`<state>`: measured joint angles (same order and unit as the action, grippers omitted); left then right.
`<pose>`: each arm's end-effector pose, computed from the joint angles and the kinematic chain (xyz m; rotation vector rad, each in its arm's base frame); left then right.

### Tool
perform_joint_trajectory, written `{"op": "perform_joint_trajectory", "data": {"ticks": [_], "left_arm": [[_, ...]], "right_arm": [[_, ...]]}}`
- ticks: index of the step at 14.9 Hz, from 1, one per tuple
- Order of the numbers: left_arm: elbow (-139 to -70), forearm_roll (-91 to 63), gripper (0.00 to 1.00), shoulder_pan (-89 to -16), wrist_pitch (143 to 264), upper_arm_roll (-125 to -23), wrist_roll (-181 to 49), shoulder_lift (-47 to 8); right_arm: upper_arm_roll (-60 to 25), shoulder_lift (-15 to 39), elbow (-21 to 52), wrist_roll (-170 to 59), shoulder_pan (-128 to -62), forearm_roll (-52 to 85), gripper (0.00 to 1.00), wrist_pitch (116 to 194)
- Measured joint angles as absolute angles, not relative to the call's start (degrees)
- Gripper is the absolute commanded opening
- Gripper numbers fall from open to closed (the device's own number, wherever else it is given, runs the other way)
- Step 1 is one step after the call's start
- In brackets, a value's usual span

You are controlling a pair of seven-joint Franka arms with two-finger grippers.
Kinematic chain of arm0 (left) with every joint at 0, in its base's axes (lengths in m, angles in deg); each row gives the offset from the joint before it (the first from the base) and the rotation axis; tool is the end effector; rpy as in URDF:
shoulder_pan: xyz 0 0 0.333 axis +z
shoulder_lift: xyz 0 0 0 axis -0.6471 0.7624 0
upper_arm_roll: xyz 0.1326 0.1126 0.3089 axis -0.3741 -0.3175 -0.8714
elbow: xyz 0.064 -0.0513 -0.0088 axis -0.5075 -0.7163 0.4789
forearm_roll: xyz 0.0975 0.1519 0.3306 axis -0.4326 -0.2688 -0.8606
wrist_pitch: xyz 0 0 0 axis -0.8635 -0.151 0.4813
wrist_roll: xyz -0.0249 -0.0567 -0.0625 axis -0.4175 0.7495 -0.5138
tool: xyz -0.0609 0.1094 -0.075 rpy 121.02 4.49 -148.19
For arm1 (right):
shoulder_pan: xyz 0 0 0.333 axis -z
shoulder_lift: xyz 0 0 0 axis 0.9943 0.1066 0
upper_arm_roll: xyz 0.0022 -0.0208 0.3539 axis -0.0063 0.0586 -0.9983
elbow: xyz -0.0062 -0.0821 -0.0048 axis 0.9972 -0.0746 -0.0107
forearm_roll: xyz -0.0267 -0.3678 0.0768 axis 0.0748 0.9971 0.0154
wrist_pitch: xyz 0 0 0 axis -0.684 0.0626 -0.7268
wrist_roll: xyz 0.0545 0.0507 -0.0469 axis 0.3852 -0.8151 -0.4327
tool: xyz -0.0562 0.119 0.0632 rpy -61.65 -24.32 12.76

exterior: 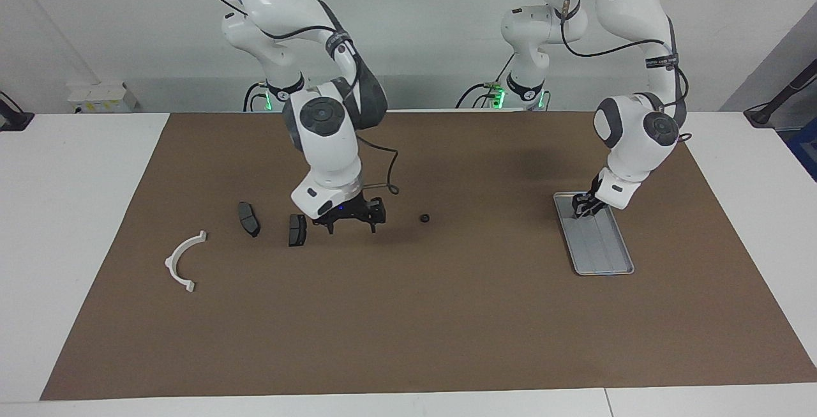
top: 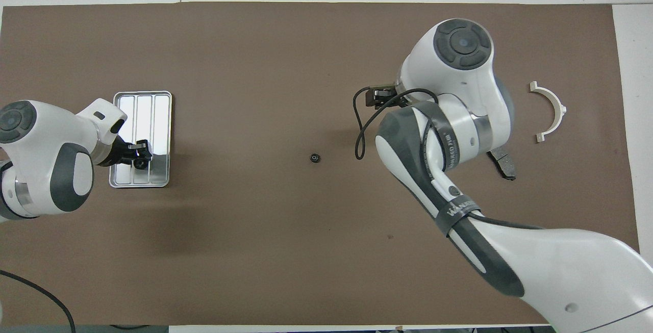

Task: Pick bearing gear from pile to tray
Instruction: 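Set the second ring down while the left gripper reaches toward it, then grasp the second ring with the left gripper while the right gripper withdraws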

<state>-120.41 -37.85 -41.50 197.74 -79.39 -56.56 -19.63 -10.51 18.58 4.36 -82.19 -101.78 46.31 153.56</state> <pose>0.5441 0.0063 0.3205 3.1268 0.2048 -0.0528 0.6382 0.2087 0.4146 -3.1162 0.0310 -0.0423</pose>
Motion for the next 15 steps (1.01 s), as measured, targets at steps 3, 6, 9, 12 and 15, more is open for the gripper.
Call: {"op": "perform_joint_trajectory", "data": {"ticks": [3,6,9,12,15], "left_arm": [[-115.96,-37.85,0.54,-41.86,194.57,-78.93,-60.73,-19.75],[-112.86,-37.78,0.54,-47.13,192.85,-78.61,-73.57,-19.72],[-110.97,-37.66,0.54,-55.62,192.9,-78.21,-89.56,-19.09],[-105.53,-36.35,0.54,-63.59,191.21,-78.24,-101.6,-16.11],[-95.83,-36.37,0.54,-71.39,188.85,-78.32,-112.42,-8.33]], "right_arm": [[-10.45,16.23,4.34,-71.29,-93.99,46.32,1.0,150.19],[-10.45,13.66,4.27,-62.76,-87.55,46.29,1.0,147.73],[-10.47,9.8,4.08,-61.96,-84.19,46.29,1.0,144.42],[-10.46,5.18,4.03,-61.95,-81.42,46.29,1.0,138.78],[-10.4,1.24,4.0,-61.93,-79.74,46.29,1.0,130.25]]}}
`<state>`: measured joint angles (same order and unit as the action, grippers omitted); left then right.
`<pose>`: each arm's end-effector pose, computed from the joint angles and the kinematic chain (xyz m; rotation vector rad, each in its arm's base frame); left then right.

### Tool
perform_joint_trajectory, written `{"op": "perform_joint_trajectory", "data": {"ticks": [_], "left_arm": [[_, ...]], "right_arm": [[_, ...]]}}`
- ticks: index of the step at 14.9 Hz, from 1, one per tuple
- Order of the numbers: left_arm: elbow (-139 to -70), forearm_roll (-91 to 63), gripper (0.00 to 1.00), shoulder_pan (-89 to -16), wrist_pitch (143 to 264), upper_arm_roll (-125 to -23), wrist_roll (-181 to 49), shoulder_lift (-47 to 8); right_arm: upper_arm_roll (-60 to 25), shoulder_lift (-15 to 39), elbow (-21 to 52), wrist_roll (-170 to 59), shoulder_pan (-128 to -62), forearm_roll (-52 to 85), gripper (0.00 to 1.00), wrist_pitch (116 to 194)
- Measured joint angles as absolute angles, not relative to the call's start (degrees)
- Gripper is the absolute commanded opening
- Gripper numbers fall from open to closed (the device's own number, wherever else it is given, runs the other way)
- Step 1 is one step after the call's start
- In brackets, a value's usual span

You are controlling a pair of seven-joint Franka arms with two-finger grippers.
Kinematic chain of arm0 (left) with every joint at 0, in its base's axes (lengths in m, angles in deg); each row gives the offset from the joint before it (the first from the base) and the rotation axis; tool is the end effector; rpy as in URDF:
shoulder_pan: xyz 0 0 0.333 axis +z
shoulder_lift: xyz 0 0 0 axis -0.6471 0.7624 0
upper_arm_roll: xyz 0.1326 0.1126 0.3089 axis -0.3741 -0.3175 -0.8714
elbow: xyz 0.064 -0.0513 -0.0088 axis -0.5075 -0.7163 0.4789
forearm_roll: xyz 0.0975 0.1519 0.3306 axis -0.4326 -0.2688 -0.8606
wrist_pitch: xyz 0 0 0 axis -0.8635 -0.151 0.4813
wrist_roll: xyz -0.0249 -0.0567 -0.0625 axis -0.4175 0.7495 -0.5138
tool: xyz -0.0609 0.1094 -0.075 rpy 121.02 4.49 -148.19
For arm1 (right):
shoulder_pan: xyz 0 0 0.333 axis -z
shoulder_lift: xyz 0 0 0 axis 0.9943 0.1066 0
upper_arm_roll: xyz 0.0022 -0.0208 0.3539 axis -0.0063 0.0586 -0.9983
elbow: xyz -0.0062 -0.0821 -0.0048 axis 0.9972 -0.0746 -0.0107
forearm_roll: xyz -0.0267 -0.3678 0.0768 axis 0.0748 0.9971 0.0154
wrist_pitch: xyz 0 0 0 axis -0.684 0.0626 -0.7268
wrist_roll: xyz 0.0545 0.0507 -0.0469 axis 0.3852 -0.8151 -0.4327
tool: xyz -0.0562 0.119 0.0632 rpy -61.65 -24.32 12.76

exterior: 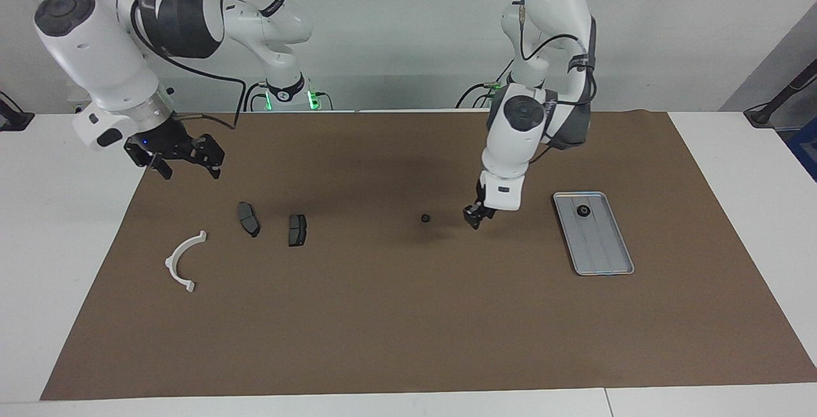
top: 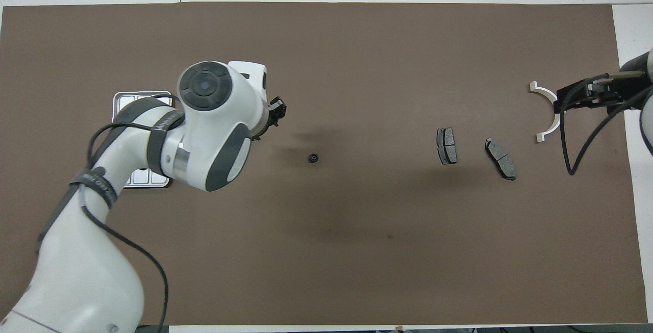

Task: Pick bearing gear from pile to tray
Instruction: 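Grasp the second ring with the left gripper while the right gripper withdraws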

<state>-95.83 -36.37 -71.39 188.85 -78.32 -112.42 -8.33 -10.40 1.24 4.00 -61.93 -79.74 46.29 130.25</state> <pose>0.5645 -0.3332 0.3719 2.9602 0.8760 0.0091 0.5622 -0.0385 0.5708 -3.1196 0.0736 0.0990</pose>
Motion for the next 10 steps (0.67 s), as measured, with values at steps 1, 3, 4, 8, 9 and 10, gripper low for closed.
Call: {"op": "perform_joint_trajectory", "data": {"ticks": [1,3,4,8,9,10], "left_arm": [[-93.35,-36.38,0.54,-73.36,188.8,-78.36,-114.5,-5.65],[-90.87,-36.5,0.54,-75.35,188.8,-78.47,-115.87,-2.27],[-90.88,-36.53,0.54,-75.83,188.89,-78.51,-115.87,-1.57],[-91.69,-36.57,0.54,-76.83,189.27,-78.53,-116.81,-1.22],[-92.04,-36.58,0.54,-77.14,189.27,-78.53,-116.99,-1.23],[-92.48,-36.58,0.54,-77.53,189.27,-78.55,-117.28,-1.25]], "right_arm": [[-10.33,0.02,4.0,-61.93,-79.53,46.29,1.0,127.5],[-10.27,-1.99,4.02,-61.93,-78.87,46.3,1.0,124.94],[-10.1,-2.71,4.01,-61.93,-78.52,46.3,1.0,124.78],[-8.86,-5.28,3.95,-61.93,-77.85,46.3,1.0,124.78],[-8.93,-6.12,3.91,-61.93,-77.91,46.3,1.0,124.78],[-9.06,-7.03,3.86,-61.93,-78.0,46.3,1.0,124.79]]}}
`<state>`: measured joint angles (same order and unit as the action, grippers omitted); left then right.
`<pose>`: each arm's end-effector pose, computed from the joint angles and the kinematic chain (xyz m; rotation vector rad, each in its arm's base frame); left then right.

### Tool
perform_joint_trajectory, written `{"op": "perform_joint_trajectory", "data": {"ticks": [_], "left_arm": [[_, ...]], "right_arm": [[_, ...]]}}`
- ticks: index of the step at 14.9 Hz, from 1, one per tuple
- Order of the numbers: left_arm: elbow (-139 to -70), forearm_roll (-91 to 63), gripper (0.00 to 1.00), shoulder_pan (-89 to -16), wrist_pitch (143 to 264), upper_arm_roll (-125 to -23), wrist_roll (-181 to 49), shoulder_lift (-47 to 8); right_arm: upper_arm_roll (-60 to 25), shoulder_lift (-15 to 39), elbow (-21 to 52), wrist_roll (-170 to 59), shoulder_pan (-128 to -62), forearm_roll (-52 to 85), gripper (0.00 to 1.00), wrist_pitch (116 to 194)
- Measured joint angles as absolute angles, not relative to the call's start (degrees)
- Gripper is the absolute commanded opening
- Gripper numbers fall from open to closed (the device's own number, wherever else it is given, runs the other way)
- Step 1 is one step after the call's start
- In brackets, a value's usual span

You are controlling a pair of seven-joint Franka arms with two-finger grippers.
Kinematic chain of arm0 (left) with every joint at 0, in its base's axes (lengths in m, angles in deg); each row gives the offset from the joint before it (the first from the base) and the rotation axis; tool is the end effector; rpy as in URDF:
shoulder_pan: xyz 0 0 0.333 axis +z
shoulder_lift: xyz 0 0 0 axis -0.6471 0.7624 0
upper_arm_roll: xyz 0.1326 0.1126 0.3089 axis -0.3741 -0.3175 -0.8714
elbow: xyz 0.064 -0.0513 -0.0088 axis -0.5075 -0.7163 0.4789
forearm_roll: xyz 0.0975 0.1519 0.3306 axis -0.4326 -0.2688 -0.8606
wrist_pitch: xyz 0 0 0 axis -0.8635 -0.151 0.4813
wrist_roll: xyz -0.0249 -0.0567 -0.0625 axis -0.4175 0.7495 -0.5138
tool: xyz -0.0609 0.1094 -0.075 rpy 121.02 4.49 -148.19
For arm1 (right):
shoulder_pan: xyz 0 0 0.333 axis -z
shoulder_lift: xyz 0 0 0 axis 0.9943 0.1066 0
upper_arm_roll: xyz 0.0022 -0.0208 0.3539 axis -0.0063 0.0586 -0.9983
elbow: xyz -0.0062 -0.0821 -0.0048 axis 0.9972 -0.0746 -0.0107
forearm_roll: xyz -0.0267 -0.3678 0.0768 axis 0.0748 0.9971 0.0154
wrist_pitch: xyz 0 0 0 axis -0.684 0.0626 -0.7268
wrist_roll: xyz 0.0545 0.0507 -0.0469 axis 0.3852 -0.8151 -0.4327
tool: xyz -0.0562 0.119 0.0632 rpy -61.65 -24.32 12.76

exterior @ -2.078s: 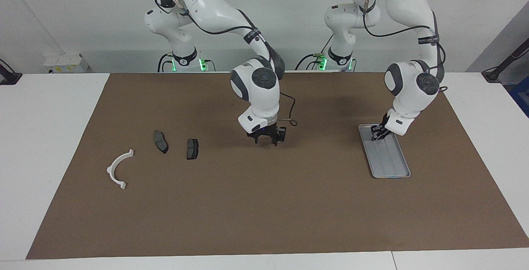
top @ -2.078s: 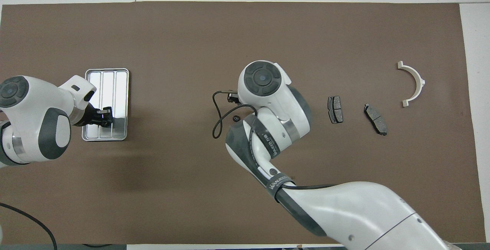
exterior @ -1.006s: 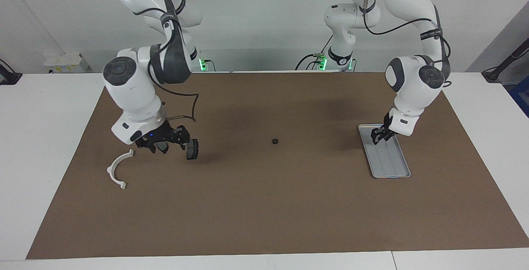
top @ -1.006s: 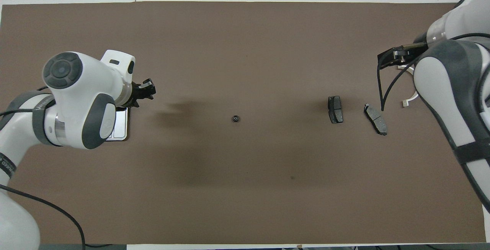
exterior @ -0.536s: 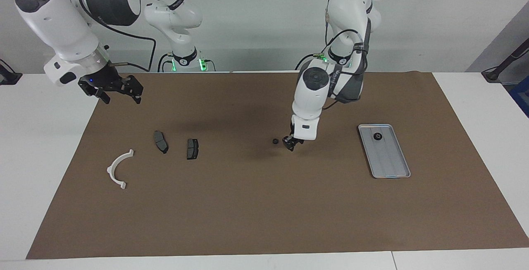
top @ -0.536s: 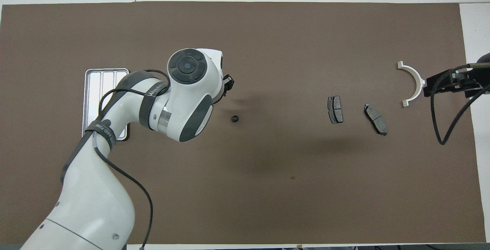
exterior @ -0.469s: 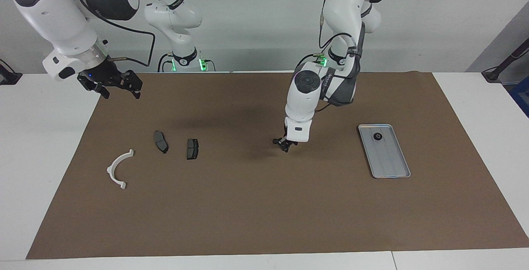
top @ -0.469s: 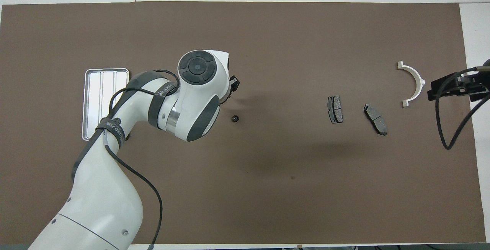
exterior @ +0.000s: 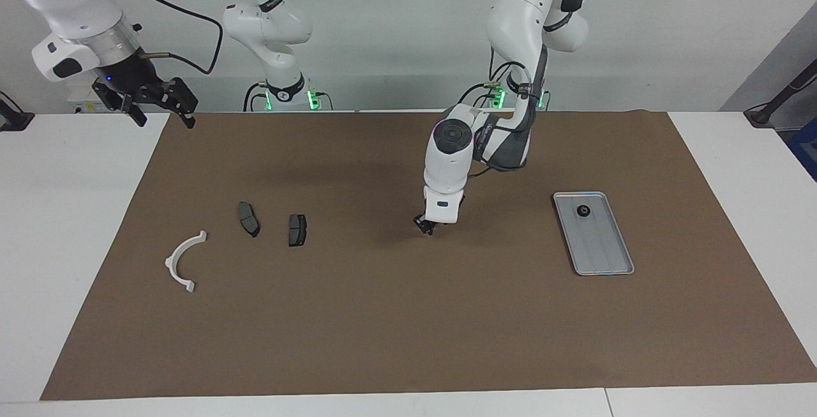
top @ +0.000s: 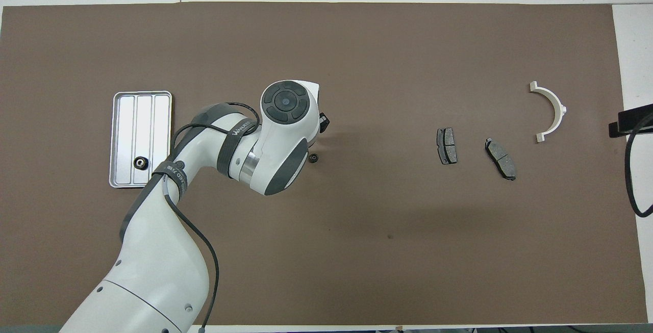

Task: Pick bearing gear from pile to tray
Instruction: 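Grasp the second ring with the left gripper while the right gripper withdraws, then carry the second ring with the left gripper over the silver tray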

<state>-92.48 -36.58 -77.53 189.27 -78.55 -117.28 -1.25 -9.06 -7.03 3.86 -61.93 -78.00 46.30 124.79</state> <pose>0.5421 -0.4007 0.3162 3.0161 0.8597 -0.0459 0.5061 -0.0623 0.6416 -3.1190 0.1544 0.0178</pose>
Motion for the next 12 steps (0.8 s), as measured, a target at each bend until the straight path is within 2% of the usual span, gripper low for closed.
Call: {"op": "perform_joint_trajectory", "data": {"ticks": [4,10,11,12], "left_arm": [[-94.51,-36.61,0.54,-79.29,190.53,-78.5,-119.64,-1.56],[-95.53,-36.63,0.53,-79.85,191.94,-78.55,-120.81,-1.83],[-96.0,-36.63,0.5,-79.91,192.43,-78.53,-120.82,-1.9],[-96.6,-36.63,0.43,-80.01,192.94,-78.53,-120.87,-1.99]], "right_arm": [[-9.61,-9.12,4.22,-61.93,-78.24,46.3,1.0,125.02],[-9.82,-10.65,9.94,-61.93,-79.14,46.32,1.0,122.24],[-9.86,-11.15,10.31,-61.93,-79.72,46.33,1.0,121.79],[-9.9,-11.57,10.42,-61.93,-80.06,46.34,1.0,121.64]]}}
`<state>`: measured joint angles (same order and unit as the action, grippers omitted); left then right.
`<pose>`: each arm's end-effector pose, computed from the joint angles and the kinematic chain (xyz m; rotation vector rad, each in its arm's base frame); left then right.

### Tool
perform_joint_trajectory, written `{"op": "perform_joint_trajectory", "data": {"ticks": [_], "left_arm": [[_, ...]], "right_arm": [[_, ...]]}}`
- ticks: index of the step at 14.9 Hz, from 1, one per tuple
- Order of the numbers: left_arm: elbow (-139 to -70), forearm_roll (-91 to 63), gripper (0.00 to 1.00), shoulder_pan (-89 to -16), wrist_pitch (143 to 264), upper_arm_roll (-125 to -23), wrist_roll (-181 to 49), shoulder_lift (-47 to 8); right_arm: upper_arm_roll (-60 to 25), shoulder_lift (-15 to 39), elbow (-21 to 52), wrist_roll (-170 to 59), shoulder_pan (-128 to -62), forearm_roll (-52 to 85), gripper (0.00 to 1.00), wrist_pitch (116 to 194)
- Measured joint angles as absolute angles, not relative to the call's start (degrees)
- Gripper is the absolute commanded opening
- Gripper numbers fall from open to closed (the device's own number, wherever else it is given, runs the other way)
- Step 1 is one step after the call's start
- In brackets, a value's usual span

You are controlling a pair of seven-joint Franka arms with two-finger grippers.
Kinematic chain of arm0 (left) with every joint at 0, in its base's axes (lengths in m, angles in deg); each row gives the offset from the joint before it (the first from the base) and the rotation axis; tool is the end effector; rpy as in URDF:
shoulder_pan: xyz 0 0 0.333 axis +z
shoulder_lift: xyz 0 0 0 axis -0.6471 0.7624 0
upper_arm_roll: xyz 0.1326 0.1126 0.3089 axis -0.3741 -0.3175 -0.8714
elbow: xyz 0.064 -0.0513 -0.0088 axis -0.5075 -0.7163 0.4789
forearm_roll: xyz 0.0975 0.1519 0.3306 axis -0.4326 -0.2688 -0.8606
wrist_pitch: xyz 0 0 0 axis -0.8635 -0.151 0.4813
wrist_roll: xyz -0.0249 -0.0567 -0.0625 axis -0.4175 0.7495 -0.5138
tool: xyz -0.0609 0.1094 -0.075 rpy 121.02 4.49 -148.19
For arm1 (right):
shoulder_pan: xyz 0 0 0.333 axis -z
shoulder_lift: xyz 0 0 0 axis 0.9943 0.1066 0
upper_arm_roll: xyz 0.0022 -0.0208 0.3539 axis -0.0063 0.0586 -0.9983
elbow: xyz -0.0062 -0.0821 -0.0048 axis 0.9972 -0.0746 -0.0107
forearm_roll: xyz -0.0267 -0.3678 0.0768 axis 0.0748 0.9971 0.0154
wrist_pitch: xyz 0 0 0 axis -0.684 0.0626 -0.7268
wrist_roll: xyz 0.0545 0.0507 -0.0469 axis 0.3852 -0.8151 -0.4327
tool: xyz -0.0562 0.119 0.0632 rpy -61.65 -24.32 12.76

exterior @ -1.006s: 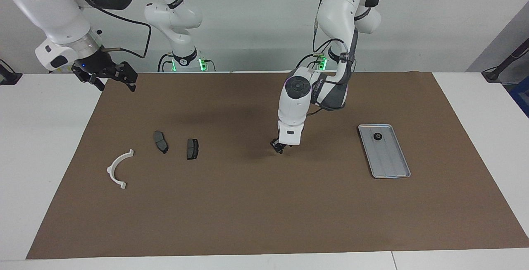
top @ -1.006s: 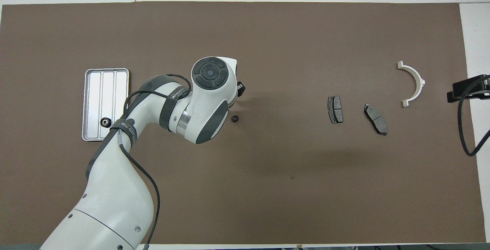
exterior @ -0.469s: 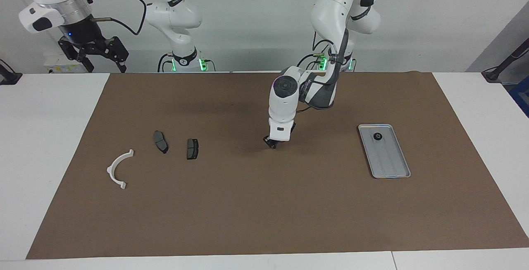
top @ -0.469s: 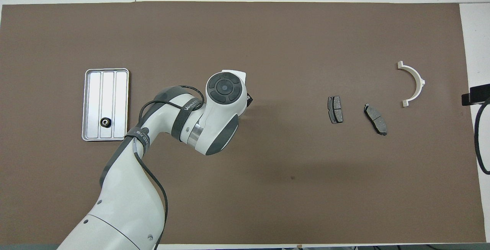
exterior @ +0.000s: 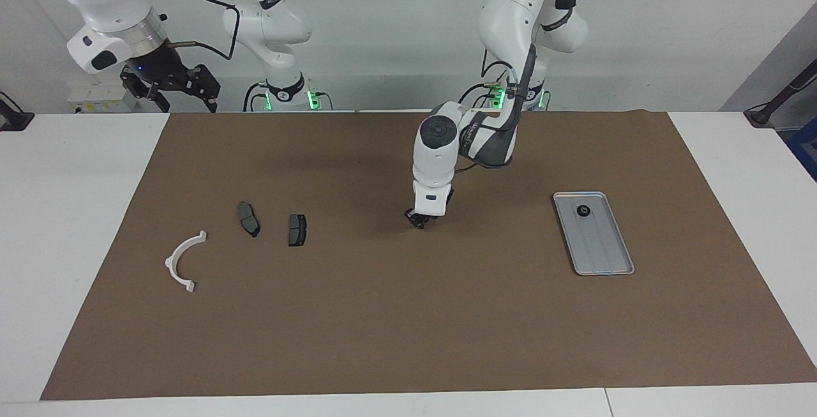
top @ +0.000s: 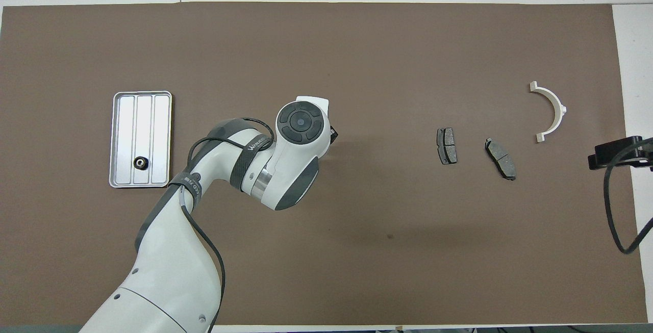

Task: Pick bearing gear from pile to tray
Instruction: 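Carry the second ring with the left gripper over the silver tray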

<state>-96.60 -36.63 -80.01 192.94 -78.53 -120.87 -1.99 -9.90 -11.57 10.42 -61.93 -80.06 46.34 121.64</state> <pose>0.5153 -0.4159 0.2994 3.0057 0.8905 -0.0393 0.4697 -0.0335 0.6252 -3.1145 0.0749 0.1591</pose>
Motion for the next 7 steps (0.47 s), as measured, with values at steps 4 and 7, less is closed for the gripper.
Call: {"op": "perform_joint_trajectory", "data": {"ticks": [4,7], "left_arm": [[-97.8,-36.68,0.0,-80.56,193.95,-78.57,-121.09,-2.82],[-97.83,-36.68,0.0,-80.57,192.82,-78.79,-121.24,-3.07]], "right_arm": [[-9.7,-12.44,10.73,-61.93,-79.93,46.35,1.0,121.64],[-9.68,-12.44,11.18,-61.93,-79.94,46.35,1.0,121.86]]}}
